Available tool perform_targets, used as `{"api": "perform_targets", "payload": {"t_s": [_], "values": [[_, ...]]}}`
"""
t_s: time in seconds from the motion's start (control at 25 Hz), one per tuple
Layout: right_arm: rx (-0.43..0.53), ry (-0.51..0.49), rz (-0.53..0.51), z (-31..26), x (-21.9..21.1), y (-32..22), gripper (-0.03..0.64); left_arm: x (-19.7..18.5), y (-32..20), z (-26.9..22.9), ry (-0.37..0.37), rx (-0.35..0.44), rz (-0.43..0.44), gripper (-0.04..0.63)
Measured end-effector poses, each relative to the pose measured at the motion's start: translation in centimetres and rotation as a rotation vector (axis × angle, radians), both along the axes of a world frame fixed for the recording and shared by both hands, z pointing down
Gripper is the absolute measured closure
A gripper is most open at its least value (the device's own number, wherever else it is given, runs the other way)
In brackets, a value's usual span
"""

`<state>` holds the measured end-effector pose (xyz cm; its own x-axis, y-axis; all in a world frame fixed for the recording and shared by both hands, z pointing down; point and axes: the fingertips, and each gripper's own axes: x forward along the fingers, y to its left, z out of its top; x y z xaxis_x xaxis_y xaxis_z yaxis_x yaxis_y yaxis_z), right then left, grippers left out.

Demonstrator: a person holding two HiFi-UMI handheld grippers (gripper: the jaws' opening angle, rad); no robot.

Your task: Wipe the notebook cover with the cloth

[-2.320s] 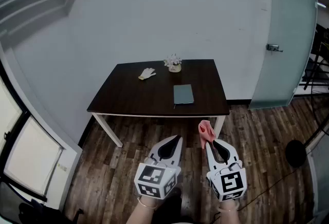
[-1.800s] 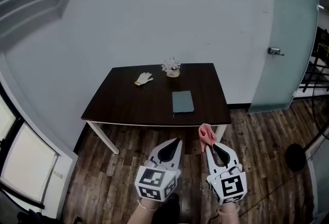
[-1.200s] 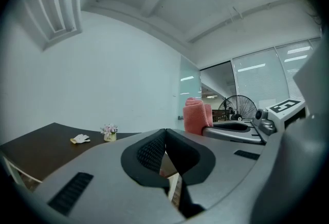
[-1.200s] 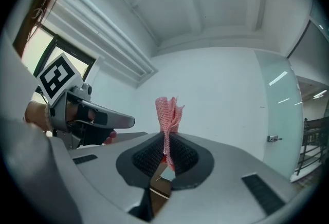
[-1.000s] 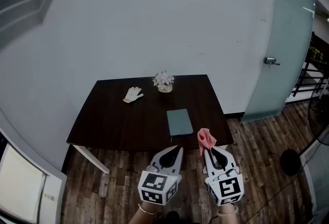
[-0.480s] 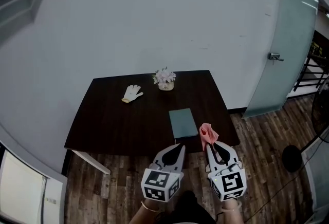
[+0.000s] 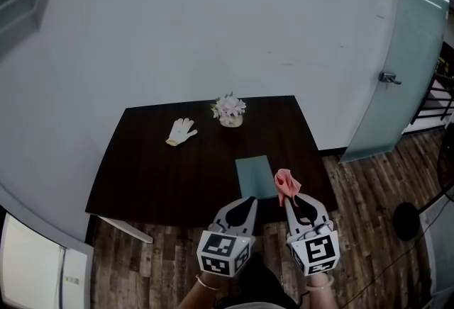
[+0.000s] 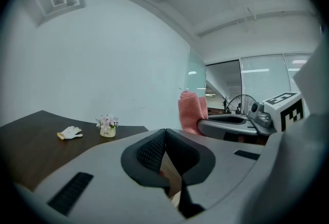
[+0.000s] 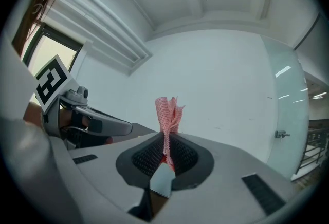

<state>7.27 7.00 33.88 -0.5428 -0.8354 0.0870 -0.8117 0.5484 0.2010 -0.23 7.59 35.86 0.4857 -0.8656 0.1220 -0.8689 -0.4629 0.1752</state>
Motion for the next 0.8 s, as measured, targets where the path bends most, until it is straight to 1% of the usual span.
{"api": "perform_targets", "payload": {"t_s": [0.12, 0.32, 0.48, 0.68, 0.8], "values": [[-0.012, 0.000, -0.020, 1.3, -0.1, -3.0, 0.588, -0.1, -3.0, 0.5, -0.006, -0.008, -0.005, 0.577], [-0.018, 0.015, -0.046, 1.9, -0.4, -8.1, 0.588, -0.6, -7.7, 1.7, -0.009, -0.035, -0.018, 0.577], [-0.054, 0.026, -0.063, 2.6, -0.3, -11.9, 0.586, -0.8, -11.2, 2.6, -0.009, -0.047, -0.032, 0.577], [-0.070, 0.077, -0.113, 4.2, -1.0, -16.1, 0.584, -1.7, -15.1, 4.2, 0.015, -0.073, -0.058, 0.577], [-0.104, 0.094, -0.140, 5.3, -1.6, -18.1, 0.584, -2.1, -17.0, 5.4, 0.013, -0.090, -0.068, 0.577]]}}
